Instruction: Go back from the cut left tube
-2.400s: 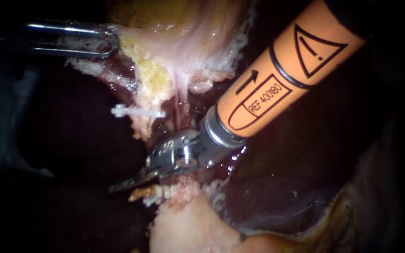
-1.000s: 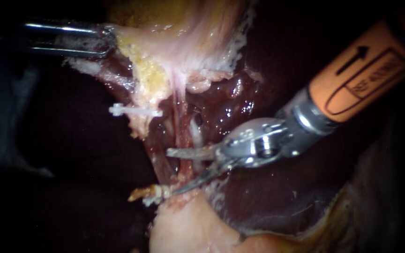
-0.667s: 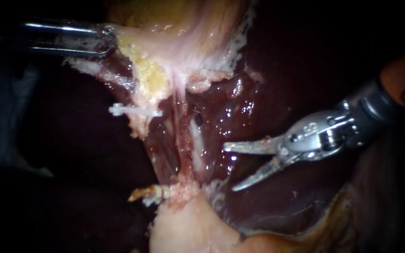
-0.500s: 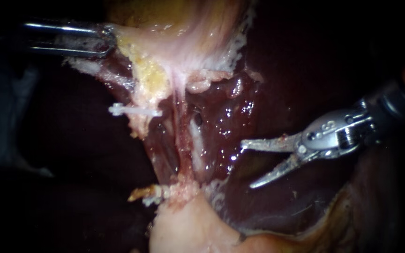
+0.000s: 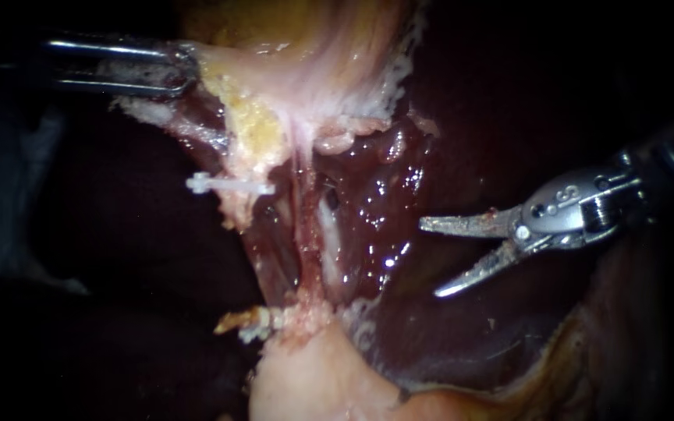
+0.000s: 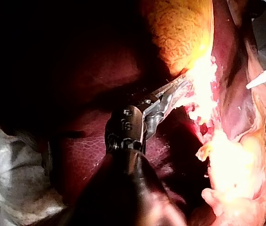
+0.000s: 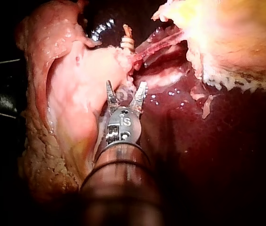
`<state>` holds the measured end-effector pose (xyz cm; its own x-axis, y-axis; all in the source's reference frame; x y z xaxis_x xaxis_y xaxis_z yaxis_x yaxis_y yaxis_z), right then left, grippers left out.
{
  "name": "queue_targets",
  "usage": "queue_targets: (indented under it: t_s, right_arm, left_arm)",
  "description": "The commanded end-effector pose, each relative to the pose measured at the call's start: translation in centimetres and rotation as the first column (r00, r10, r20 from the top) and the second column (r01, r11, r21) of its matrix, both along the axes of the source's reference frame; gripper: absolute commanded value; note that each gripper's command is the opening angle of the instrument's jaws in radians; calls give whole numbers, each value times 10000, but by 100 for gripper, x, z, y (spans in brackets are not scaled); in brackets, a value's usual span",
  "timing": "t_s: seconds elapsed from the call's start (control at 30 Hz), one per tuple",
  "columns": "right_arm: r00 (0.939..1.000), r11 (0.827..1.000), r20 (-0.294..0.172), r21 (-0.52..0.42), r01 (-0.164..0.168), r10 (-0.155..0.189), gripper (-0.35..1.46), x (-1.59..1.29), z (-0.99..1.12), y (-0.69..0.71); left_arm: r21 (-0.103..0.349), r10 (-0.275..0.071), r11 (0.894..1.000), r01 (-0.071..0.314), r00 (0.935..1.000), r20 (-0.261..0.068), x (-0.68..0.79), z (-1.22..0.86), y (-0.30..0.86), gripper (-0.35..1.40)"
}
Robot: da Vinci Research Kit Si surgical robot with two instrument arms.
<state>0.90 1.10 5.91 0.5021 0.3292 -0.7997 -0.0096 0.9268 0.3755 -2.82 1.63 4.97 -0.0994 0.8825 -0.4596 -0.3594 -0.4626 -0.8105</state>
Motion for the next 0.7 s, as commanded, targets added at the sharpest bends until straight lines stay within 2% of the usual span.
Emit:
queue_targets:
  t_s: [0.03,0.23,0.33,0.7]
  right_arm:
    - [10000,10000,0,3,0,0,145,0,0,0]
    - [10000,10000,5,3,-5,5,145,-2,1,1]
    - [10000,10000,7,4,-7,7,145,-3,1,0]
    - [10000,10000,20,5,-26,26,143,-3,1,1]
  left_arm:
    - [-34,-46,10000,46,10000,-54,-2,3,0,-35]
    - [-104,46,9999,-46,10000,-11,-25,23,-8,-35]
    - [-146,83,9999,-82,10000,36,-31,30,-14,-35]
    - [-151,109,9998,-108,9999,50,-32,32,-14,-35]
